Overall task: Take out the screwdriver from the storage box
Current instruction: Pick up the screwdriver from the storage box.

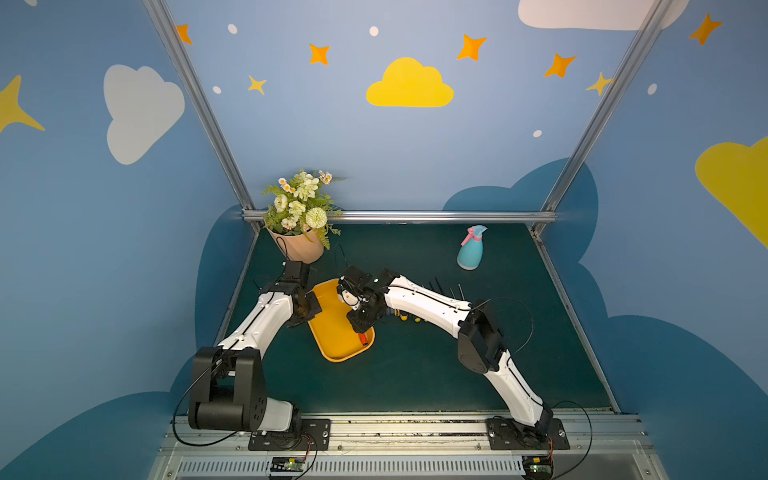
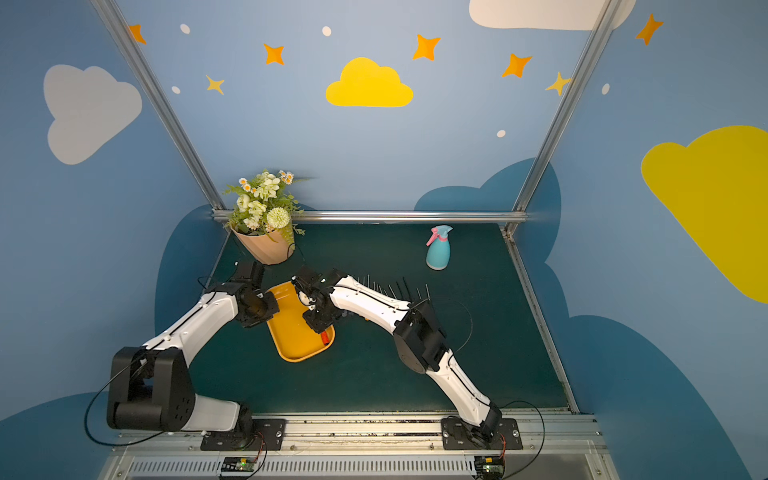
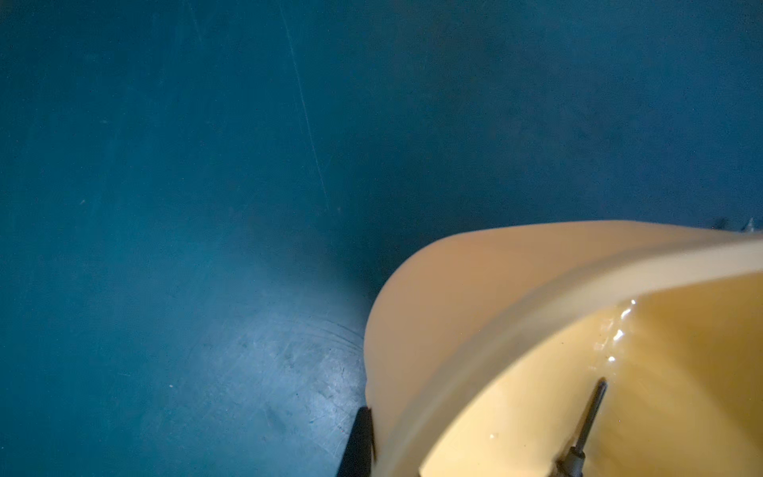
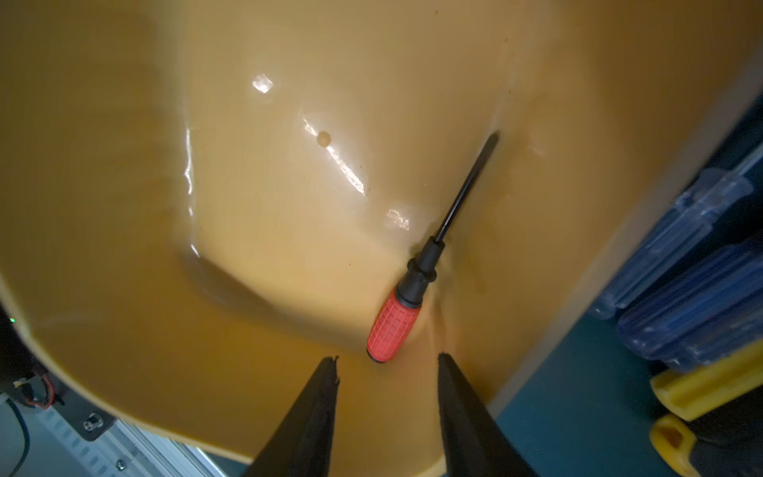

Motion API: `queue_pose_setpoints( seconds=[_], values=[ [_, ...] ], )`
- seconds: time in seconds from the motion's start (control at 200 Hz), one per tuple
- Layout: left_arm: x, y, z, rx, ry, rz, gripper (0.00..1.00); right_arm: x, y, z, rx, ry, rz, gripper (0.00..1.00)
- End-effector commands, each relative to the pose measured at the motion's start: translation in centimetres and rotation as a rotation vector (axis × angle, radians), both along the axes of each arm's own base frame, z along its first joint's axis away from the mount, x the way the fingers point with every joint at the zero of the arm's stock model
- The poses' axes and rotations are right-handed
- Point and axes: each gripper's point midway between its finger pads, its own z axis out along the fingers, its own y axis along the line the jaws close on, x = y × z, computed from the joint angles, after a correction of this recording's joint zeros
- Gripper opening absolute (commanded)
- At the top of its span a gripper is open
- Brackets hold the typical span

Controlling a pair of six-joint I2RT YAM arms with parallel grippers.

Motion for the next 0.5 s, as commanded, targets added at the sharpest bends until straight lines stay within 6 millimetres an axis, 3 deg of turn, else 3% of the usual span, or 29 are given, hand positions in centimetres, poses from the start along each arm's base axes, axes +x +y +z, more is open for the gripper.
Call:
queue_pose_setpoints(
  seconds=[0.0, 0.295, 0.496],
  values=[
    [0.2, -0.2, 0.1, -0.015, -0.013, 0.000, 0.03, 0.0, -1.4, -2.5, -0.115, 0.031, -0.101, 0.42],
    [0.2, -0.2, 0.4, -0.008, -0.015, -0.001, 0.03, 2.3, -2.2, -5.3, -0.235, -0.041, -0.208, 0.42],
    [0.4, -0.1, 0.3, -0.001, -0.011, -0.014, 0.02, 2.2, -3.1, -8.1, -0.302, -0.028, -0.204, 0.42]
  ],
)
